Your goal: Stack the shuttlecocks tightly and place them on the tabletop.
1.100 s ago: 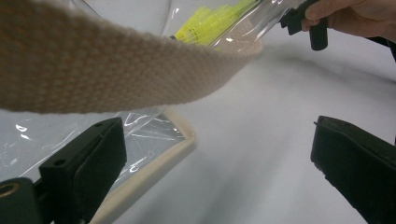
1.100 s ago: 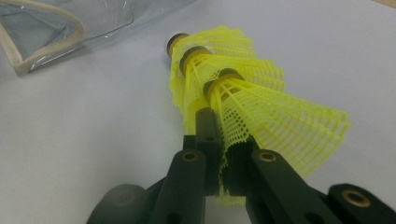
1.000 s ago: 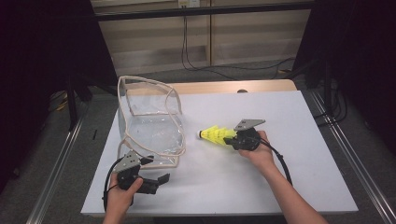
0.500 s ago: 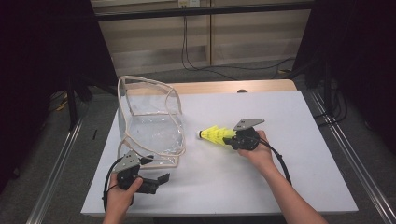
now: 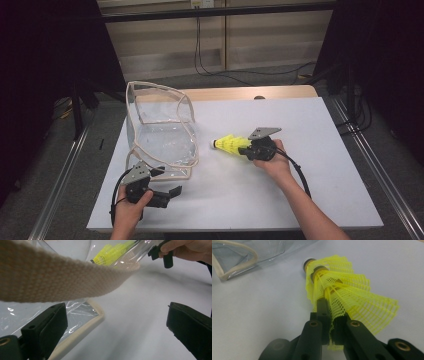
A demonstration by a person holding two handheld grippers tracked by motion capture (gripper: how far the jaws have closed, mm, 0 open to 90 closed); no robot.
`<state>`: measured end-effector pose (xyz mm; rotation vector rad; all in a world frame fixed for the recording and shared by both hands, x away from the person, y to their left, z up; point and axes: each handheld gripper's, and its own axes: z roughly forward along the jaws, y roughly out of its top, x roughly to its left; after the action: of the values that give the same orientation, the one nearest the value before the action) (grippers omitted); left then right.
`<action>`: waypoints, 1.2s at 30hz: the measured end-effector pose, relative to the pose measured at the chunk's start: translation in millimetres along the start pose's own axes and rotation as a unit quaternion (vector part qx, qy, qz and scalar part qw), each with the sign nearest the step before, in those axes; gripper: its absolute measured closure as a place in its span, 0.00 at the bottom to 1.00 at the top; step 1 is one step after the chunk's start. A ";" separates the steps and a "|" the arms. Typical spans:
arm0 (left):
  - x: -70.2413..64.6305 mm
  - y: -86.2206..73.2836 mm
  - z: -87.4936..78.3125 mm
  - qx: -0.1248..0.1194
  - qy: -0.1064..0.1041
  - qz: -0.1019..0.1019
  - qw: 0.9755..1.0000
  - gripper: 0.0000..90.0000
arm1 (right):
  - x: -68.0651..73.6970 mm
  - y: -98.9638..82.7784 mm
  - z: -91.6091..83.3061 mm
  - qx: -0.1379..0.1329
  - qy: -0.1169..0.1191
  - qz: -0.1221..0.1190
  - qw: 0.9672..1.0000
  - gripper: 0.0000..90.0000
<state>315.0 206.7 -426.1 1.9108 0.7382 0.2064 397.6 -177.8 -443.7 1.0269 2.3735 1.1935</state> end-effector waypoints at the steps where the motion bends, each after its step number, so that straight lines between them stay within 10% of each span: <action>1: -0.1 -0.1 0.0 0.000 0.000 -0.001 1.000 0.04 | 0.1 0.3 0.2 0.000 0.001 0.000 1.000 0.98; 36: 0.0 0.3 -0.8 0.002 0.002 -0.001 1.000 0.04 | 7.2 -2.4 0.0 0.004 0.002 -0.001 1.000 0.80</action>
<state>314.8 207.2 -425.5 1.9134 0.7438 0.2078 391.4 -173.7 -445.2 1.0254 2.3834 1.1882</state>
